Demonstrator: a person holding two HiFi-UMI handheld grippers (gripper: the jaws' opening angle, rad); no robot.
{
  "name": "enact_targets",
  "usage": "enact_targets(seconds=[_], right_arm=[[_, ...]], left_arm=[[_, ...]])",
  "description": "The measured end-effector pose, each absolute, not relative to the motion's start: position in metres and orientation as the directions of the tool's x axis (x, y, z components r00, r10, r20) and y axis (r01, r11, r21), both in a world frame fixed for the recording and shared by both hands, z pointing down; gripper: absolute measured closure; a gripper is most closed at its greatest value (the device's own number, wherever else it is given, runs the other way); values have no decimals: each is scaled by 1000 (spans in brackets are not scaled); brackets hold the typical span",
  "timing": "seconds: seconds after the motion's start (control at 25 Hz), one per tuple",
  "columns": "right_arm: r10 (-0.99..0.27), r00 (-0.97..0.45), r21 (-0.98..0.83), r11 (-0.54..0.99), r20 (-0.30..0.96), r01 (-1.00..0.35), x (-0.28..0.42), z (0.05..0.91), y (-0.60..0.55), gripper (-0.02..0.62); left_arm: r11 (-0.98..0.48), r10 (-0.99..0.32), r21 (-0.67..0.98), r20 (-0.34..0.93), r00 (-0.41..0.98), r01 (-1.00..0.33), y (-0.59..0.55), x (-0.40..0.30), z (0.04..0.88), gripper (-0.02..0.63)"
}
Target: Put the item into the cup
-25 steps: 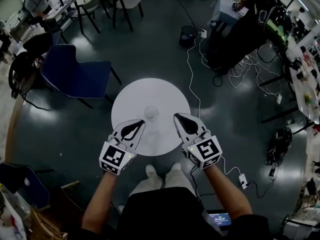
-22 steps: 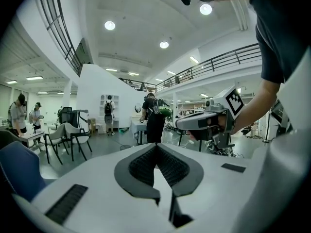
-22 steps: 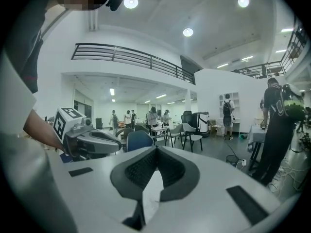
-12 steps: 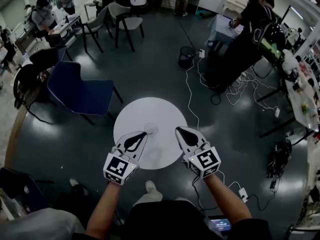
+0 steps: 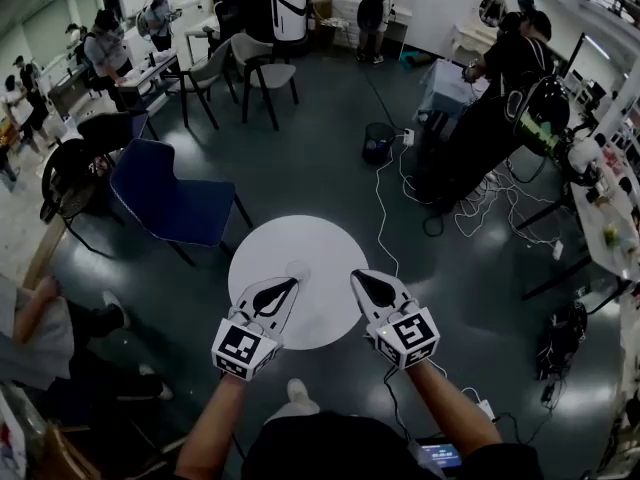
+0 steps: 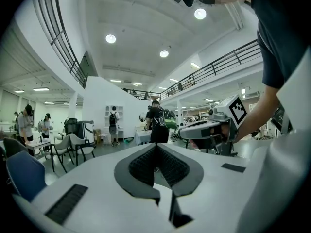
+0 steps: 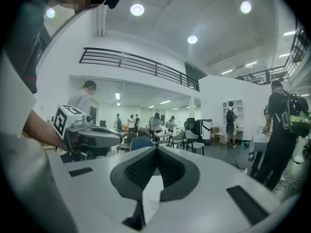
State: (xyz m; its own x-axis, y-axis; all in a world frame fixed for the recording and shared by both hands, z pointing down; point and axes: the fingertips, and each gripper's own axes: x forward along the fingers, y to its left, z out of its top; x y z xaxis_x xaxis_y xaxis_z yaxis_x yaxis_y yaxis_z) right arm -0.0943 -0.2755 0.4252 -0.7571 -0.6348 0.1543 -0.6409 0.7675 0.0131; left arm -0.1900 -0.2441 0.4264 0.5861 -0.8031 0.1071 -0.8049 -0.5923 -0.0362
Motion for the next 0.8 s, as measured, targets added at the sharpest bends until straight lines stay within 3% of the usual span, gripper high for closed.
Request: enact_targets(seconds=[0.8], right_arm=[[-594, -799, 14, 803, 90, -596, 7, 390, -181, 578]], left_arm=[[-571, -821, -71, 87, 565, -818, -146, -74, 388, 591]])
